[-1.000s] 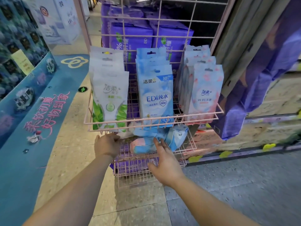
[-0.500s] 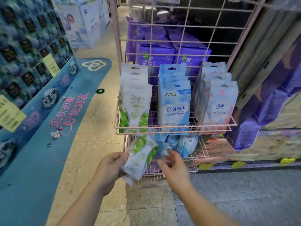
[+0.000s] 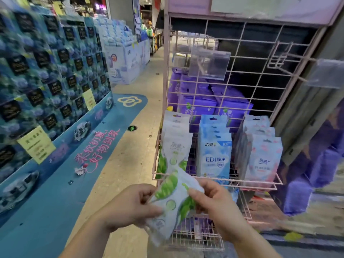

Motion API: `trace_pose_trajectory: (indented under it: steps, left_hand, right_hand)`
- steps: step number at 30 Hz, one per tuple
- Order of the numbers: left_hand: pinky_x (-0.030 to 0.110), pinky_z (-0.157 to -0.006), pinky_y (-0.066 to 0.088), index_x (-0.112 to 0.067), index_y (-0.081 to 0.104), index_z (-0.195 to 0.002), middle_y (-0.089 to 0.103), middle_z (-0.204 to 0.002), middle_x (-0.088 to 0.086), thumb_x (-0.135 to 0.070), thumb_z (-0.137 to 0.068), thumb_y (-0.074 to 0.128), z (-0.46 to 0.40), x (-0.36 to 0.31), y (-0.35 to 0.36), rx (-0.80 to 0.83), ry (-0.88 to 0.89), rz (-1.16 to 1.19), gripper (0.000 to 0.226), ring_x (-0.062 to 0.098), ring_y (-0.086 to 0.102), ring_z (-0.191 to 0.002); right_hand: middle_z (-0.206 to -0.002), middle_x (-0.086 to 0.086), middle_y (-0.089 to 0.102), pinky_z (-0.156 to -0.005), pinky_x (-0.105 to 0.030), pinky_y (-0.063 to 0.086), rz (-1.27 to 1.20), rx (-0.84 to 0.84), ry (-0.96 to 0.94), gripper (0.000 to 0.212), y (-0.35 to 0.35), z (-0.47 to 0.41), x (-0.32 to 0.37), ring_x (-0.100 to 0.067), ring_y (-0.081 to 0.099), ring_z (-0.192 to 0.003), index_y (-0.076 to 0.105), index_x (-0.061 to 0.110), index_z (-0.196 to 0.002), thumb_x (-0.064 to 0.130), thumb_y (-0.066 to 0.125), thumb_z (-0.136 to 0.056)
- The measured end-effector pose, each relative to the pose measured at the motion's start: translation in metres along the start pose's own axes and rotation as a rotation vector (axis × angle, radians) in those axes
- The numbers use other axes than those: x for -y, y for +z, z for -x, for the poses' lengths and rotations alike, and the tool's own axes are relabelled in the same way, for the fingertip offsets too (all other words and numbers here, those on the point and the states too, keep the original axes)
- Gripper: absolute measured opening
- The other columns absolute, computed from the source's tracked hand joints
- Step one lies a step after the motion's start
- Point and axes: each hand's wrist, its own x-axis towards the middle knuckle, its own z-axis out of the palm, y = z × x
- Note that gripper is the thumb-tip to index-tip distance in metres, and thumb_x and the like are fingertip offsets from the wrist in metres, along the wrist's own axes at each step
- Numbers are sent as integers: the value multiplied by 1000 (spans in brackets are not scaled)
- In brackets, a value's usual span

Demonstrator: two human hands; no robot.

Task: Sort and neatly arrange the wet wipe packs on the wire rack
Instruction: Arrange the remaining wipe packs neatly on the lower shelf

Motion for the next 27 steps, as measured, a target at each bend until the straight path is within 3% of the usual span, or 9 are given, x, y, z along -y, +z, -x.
trace_pose_trajectory:
  steps: [4, 10, 13, 15, 18, 21, 23, 25, 27]
  left_hand:
    - [29, -55, 55, -13, 66, -105, 76, -90, 4, 1, -82, 67, -15, -35, 3, -165, 138, 24, 27, 16, 70, -76]
    - [39, -72, 59, -14, 63, -107, 74, -98, 10, -7, -78, 76, -29, -50, -5, -97, 66, -105, 32, 26, 72, -88]
    - [38, -70, 59, -11, 62, -108, 75, -95, 11, -2, -78, 74, -34, -50, -1, -196, 94, -63, 33, 26, 72, -85]
    - [37, -68, 58, -12, 60, -112, 75, -93, 12, -3, -70, 79, -38, -54, -5, -288, 103, 41, 47, 27, 72, -83]
    - [42, -73, 59, -13, 57, -119, 75, -96, 14, -12, -61, 78, -42, -56, -14, -330, 101, 320, 62, 28, 72, -85]
    - [50, -83, 55, -8, 57, -124, 70, -114, 17, -34, -63, 80, -43, -53, -9, -159, 78, 553, 70, 34, 70, -93]
    - [50, -85, 54, -9, 61, -120, 67, -119, 19, -46, -52, 88, -44, -52, -3, -37, 142, 625, 81, 39, 67, -99]
    - [45, -82, 56, -12, 69, -111, 67, -117, 20, -42, -48, 91, -48, -54, 5, -17, 261, 669, 74, 37, 67, -98]
    - [37, -75, 59, -13, 71, -105, 71, -110, 17, -28, -58, 88, -53, -60, 14, -164, 339, 679, 52, 32, 69, -91]
  right_hand:
    - [-70, -8, 65, -49, -24, 48, -11, -144, -148, 7, 6, -16, 37, -14, 54, -54, 67, 9, -91, 13, 67, -85]
    - [-61, -6, 57, -45, -26, 45, -3, -267, -149, 10, 4, -29, 51, -11, 50, -44, 60, 10, -79, 10, 66, -88]
    - [-57, -2, 56, -46, -27, 43, 35, -273, -172, 14, 2, -34, 57, -12, 49, -45, 60, 14, -75, 12, 67, -87]
    - [-62, -1, 59, -49, -25, 43, 22, -300, -180, 14, 0, -35, 60, -10, 51, -48, 58, 14, -76, 14, 66, -88]
    - [-68, -3, 63, -49, -21, 50, -318, -288, -87, 14, -1, -34, 56, -9, 55, -50, 53, 13, -80, 11, 58, -92]
    - [-64, -6, 67, -49, -20, 55, -600, -216, 24, 13, 10, -30, 44, -13, 63, -53, 50, 11, -82, 10, 53, -94]
    - [-66, -7, 71, -53, -22, 58, -674, -183, 33, 11, 18, -29, 40, -16, 68, -59, 49, 11, -84, 8, 50, -94]
    - [-72, -9, 74, -57, -23, 60, -738, -153, 19, 7, 22, -30, 40, -18, 72, -64, 50, 9, -88, 6, 49, -95]
    - [-80, -11, 74, -61, -25, 61, -698, -125, 0, 4, 23, -32, 43, -19, 73, -68, 51, 8, -93, 4, 52, -92]
